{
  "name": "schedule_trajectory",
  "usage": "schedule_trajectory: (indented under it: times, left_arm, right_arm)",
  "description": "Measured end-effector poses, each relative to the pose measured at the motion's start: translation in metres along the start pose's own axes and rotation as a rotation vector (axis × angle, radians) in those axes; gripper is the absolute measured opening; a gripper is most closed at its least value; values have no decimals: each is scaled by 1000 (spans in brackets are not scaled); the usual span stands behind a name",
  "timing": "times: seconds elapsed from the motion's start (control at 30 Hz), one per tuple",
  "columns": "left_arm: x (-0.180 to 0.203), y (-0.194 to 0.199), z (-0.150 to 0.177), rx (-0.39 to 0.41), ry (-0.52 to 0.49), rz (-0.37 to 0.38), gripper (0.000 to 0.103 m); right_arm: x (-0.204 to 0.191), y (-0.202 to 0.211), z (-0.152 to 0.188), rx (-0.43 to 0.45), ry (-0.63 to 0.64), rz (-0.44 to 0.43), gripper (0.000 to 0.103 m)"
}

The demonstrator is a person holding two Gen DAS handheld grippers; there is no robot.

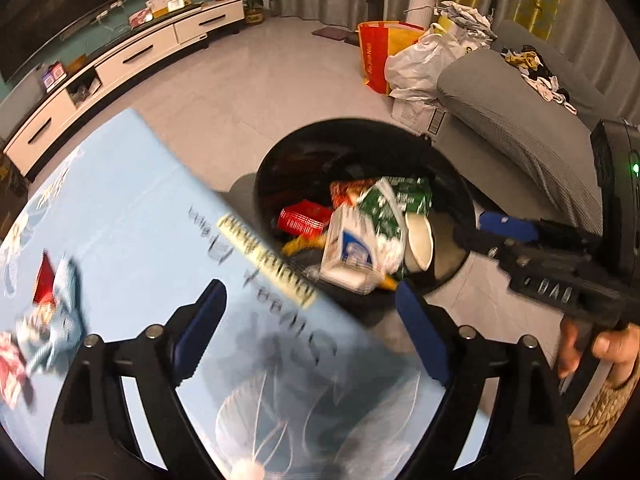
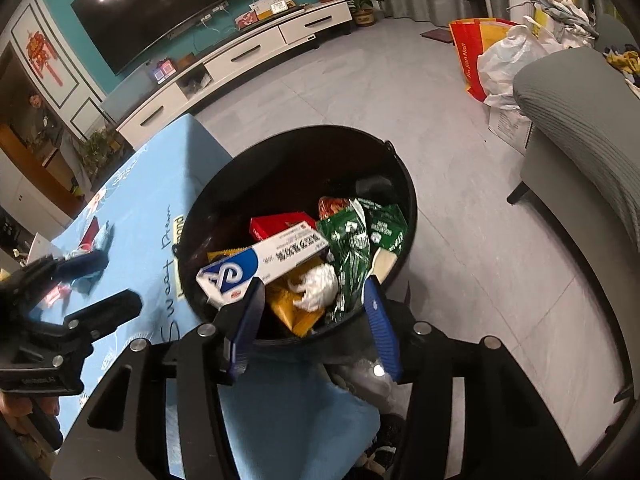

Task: Collect trash
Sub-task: 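Return both tools to the table toward the blue mask and cloth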

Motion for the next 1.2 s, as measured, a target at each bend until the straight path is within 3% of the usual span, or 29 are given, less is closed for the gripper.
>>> schedule_trajectory:
  times: [0.23,0.53,1.2]
  left_arm:
    - [-32,41,43,-12,92,-42,91]
    - [-72,81,92,-43,149,-160,93]
    - [-159,138,191,-143,318,-348,98]
  right_arm:
    - [-10,20,13,0,12,-4,55]
    - [-48,32,31,-34,71,-38,55]
    - [-150,15,88,-194,244,-146,56]
Point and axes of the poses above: each gripper's, at about its wrist camera, not at the fingertips, and y roughly against the way its jaws point, x to its right, z to its underside, the point moved 2 cm from there along -y, roughly the way its jaws point, and after that the axes turned 13 degrees about x, right-handed, at the moved point
